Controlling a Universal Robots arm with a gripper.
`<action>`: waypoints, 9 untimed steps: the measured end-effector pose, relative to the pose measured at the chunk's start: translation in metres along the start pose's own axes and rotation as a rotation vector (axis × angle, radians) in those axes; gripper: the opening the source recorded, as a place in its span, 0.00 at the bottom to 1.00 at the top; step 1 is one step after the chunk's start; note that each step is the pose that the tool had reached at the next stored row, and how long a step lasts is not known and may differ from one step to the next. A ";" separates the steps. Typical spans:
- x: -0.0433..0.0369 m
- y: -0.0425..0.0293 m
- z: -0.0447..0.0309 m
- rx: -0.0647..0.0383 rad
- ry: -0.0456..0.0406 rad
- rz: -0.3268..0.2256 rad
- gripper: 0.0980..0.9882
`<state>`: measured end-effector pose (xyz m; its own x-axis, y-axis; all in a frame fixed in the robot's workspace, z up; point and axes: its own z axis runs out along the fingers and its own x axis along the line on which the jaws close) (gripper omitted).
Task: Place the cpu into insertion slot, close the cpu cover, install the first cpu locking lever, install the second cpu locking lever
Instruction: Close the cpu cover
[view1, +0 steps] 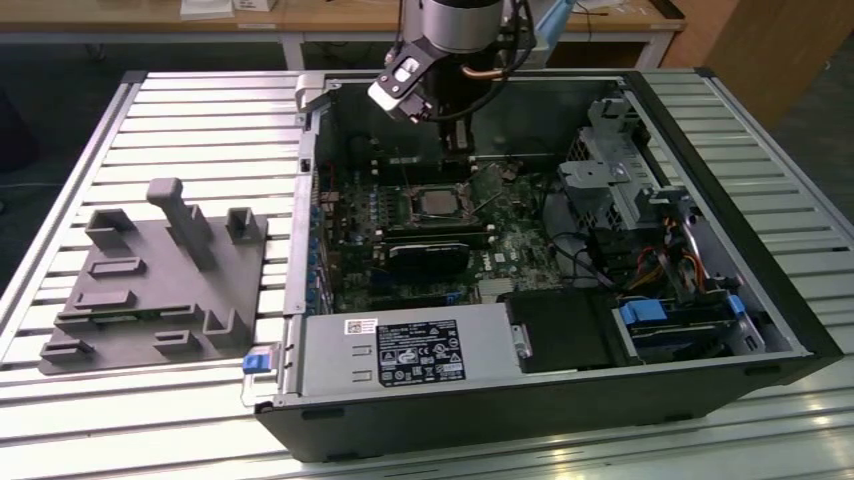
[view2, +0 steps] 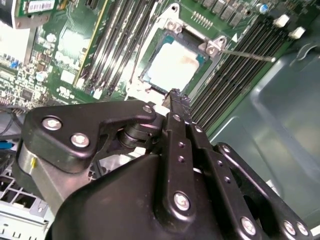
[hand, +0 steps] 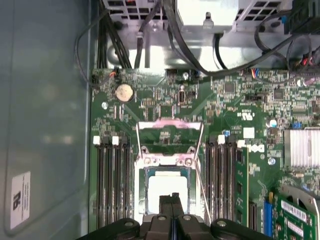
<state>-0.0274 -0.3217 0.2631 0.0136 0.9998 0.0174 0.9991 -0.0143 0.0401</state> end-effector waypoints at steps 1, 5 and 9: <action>0.0000 0.0022 0.0001 0.000 0.0001 0.000 0.01; 0.0002 0.0139 0.0006 0.000 0.0001 0.000 0.01; 0.0003 0.0271 0.0011 0.000 0.0001 0.000 0.01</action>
<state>-0.0003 -0.3217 0.2631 0.0137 0.9998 0.0175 0.9991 -0.0144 0.0402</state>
